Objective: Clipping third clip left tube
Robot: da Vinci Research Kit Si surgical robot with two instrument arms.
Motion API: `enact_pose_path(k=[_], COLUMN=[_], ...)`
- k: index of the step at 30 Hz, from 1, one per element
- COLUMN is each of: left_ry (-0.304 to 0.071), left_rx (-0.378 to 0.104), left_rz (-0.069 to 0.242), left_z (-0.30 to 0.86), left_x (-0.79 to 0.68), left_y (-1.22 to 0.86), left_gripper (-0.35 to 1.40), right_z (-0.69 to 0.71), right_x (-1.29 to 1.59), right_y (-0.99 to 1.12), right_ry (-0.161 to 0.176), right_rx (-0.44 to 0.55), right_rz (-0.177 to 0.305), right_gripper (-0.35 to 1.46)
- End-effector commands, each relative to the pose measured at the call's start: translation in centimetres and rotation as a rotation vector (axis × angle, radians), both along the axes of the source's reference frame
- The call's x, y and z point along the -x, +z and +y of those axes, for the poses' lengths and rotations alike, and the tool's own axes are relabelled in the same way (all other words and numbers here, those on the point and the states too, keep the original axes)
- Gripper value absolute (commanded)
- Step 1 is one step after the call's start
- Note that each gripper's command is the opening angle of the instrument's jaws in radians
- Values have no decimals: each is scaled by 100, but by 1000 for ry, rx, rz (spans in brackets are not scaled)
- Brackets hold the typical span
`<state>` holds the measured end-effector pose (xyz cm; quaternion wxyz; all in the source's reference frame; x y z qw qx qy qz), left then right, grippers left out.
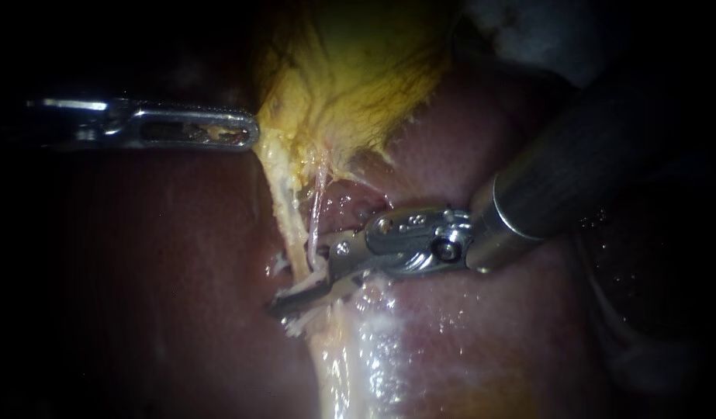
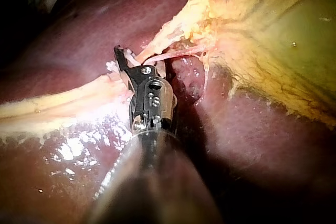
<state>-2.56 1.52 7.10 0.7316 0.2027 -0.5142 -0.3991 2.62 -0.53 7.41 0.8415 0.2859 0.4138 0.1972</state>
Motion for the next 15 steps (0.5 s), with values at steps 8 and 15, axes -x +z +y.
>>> enact_pose_path(k=[8, 15], left_ry=[0, 0], left_rx=[0, 0], left_rz=[0, 0], left_z=[0, 0], left_x=[0, 0], left_y=[0, 0], left_gripper=[-35, -35], right_z=[8, 18], right_x=[11, 33], right_y=[-9, -15], right_ry=[-1, -2], right_rx=[-8, -14], right_rz=[2, 5], right_gripper=[42, 43])
